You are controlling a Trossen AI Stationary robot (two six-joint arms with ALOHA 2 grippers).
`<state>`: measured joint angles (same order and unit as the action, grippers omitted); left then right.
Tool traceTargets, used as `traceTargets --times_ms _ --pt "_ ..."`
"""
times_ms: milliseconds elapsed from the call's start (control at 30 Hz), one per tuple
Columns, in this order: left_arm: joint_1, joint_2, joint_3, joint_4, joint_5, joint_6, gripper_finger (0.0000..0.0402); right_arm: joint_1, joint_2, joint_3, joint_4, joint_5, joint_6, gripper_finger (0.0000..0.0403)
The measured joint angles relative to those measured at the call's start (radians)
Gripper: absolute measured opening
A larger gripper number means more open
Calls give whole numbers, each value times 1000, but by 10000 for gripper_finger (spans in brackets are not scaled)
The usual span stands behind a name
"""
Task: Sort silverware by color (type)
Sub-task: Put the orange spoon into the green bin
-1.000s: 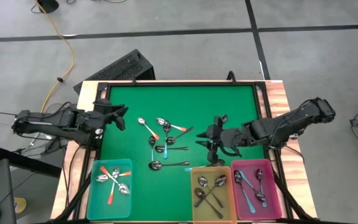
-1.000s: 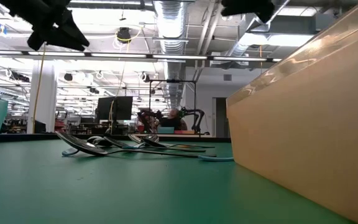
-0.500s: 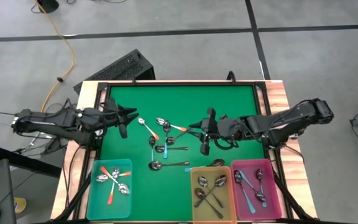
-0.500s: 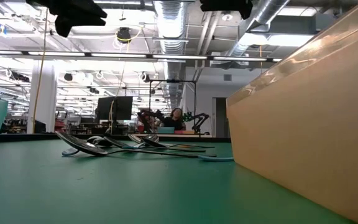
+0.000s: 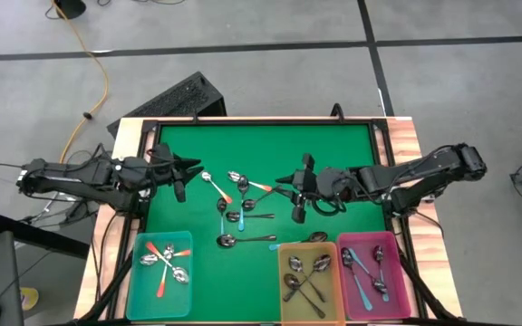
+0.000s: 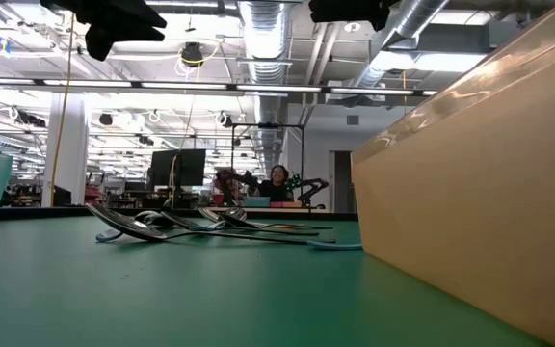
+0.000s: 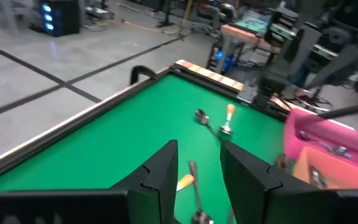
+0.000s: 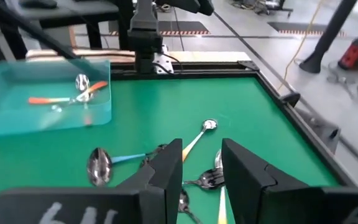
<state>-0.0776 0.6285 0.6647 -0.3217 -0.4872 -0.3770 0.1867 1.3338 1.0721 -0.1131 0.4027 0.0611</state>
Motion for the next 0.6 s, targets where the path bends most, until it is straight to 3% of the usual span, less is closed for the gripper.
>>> traceTargets --times_ms 200,467,600 --pt "64 -8 4 104 99 93 105 -24 -131 2 -16 -1 -132 127" --pt "210 -4 16 155 263 131 105 -98 -319 0 -105 -35 -125 127" --pt "303 0 16 155 393 117 105 -113 -382 0 -183 -39 -109 127"
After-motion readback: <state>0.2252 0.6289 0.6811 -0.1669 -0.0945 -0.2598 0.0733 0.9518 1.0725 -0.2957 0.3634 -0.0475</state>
